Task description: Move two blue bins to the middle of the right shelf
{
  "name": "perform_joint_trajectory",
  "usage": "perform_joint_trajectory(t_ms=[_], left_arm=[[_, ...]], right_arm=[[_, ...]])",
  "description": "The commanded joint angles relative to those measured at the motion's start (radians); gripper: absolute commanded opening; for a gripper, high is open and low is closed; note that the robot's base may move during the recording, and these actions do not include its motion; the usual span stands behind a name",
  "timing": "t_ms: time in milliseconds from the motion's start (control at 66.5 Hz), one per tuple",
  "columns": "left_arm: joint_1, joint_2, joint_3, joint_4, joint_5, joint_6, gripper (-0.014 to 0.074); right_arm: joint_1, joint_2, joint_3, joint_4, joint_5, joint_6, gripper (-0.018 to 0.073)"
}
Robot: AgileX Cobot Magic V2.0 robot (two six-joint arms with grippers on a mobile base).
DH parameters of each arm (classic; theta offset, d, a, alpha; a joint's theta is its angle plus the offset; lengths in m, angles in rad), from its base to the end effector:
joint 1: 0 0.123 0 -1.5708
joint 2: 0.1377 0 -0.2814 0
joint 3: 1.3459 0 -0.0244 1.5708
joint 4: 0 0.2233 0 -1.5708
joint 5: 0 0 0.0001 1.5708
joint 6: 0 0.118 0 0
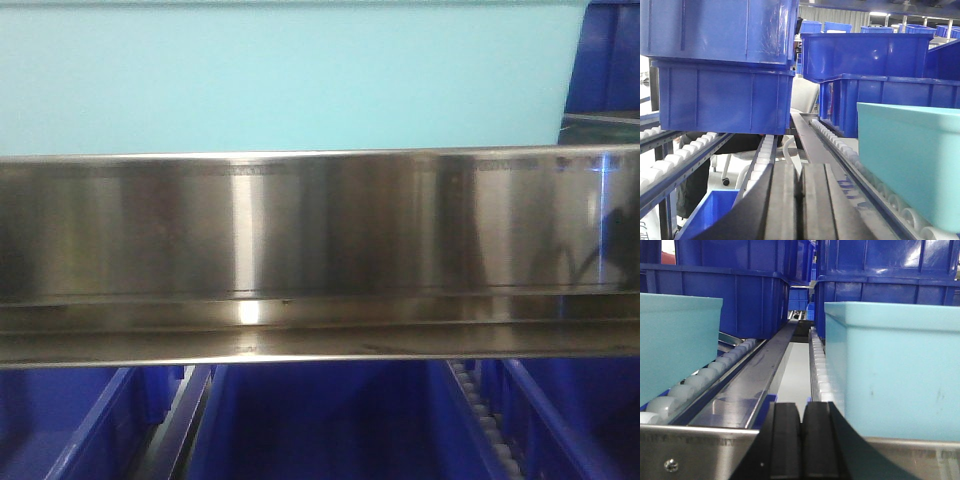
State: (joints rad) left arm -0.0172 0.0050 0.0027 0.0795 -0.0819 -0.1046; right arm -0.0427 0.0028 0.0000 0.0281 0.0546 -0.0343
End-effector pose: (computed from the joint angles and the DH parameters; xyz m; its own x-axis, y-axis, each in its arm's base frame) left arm 0.0586 -0.0018 0.2239 0.1598 -0.0281 -0.9868 0.0277 0.9993 -0.0240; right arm 0.0597 -0.0024 0.2090 0.0295 -0.0075 -0.9995 0.0413 0.9991 -0.0063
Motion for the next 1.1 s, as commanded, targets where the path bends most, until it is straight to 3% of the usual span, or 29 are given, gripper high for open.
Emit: perform_joint_trajectory(t_ms=[0, 752, 873, 1008, 1083], left_arm=[[-0.005, -0.005, -0.003, 0.003, -0.014, 0.002, -0.0111], [-0.005, -0.005, -0.003, 0.003, -0.014, 0.002, -0.0111], [-0.005, -0.005, -0.003, 0.003, -0.056, 0.002, -0.0111], [-0.005, -0.005, -0.095, 0.003, 0.107, 0.002, -0.0111], [-0.005, -0.005, -0.195, 0.003, 0.222, 0.002, -0.0111]], right_arm=[[-0.004, -0.003, 0.000, 0.004, -0.025, -0.002, -0.0165], [-0.005, -0.003, 0.000, 0.004, -0.026, -0.002, -0.0165], [-0.005, -0.003, 0.000, 0.014, -0.082, 0.004, -0.0165], [-0.005, -0.003, -0.075, 0.142, -0.049, 0.034, -0.0165], [-0.005, -0.003, -0.167, 0.143, 0.032, 0.034, -0.0165]])
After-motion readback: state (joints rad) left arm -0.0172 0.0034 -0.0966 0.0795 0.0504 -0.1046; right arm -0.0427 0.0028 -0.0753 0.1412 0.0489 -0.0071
